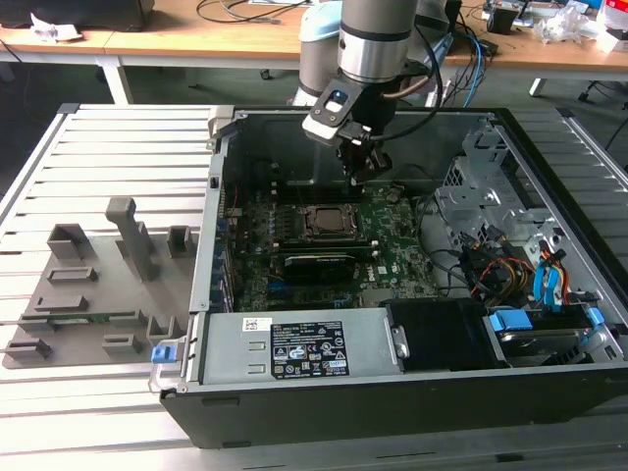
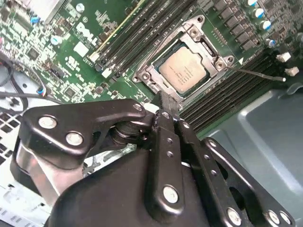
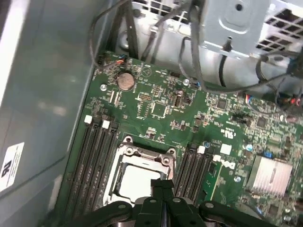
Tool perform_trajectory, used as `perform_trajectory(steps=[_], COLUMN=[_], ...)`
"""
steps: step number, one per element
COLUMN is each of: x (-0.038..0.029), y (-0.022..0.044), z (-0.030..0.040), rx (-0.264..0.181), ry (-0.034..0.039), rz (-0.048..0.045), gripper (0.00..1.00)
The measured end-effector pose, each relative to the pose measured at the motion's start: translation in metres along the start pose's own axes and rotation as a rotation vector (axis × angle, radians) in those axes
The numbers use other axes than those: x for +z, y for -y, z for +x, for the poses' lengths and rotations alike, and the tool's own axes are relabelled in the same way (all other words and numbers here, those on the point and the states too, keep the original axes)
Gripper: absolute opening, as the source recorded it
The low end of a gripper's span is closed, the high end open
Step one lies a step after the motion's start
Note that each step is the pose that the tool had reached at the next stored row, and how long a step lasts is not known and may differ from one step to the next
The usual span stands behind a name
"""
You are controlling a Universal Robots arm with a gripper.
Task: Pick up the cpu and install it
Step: 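Install the first cpu locking lever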
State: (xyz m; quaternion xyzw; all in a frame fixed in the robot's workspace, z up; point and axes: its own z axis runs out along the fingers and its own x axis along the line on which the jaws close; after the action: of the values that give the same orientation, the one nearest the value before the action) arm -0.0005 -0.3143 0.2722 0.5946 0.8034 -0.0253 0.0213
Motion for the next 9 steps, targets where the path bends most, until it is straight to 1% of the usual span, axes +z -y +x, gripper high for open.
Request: perform_trajectory(steps=[1,5,7,9], x=[0.0000,0.0000,0.0000,0.0000], y=[-0.0004,-0.0005,-0.0004,-0.0004], z=[-0.0001,-0.0001,-0.0001,-0.0002], rx=[-0.045,-0.091,-0.151,-0.229], ry=[0.0007,0.0014,0.0023,0.0036], rz=[-0.0028,-0.0059,-0.0097,-0.0147], gripper=[0.11,0.11,0.11,0.11])
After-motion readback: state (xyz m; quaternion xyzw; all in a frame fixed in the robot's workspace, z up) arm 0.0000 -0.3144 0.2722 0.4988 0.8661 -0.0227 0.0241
